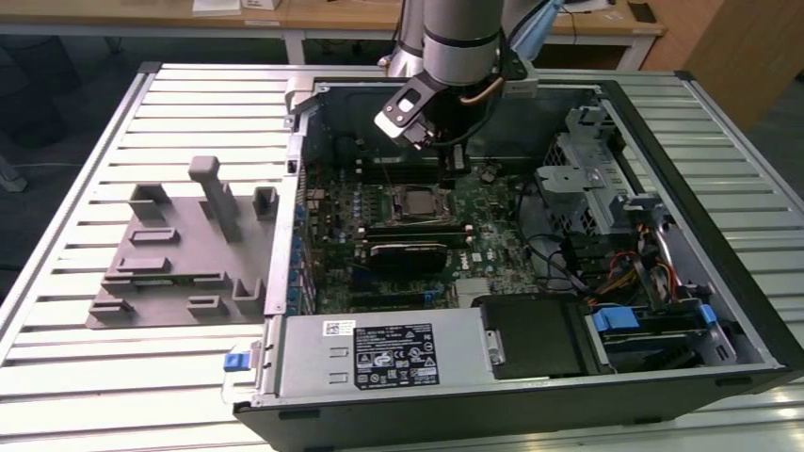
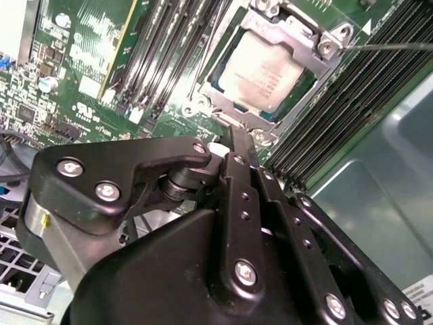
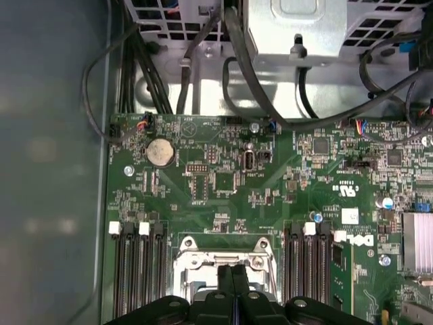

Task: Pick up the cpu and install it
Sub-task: 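Close the cpu cover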

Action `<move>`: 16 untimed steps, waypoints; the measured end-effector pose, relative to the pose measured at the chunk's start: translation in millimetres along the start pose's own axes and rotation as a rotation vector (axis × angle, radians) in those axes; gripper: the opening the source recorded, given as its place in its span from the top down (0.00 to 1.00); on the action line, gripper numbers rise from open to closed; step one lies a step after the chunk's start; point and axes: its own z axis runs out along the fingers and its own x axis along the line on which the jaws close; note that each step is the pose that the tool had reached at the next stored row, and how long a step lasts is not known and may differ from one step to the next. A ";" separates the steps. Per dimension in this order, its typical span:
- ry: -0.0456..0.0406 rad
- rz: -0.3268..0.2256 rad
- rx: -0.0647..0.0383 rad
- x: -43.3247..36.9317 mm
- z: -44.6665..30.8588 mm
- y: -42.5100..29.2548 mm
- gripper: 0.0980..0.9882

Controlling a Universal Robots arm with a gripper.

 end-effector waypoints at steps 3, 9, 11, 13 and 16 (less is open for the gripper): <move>0.0000 0.000 0.000 0.1 0.0 -4.6 0.99; 0.0000 0.000 0.000 0.2 1.6 -12.7 0.99; -0.0001 0.000 0.000 0.2 2.8 -15.9 0.99; 0.0000 0.000 0.000 0.3 4.1 -19.2 0.99; -0.0002 0.000 0.000 0.3 5.2 -21.6 0.99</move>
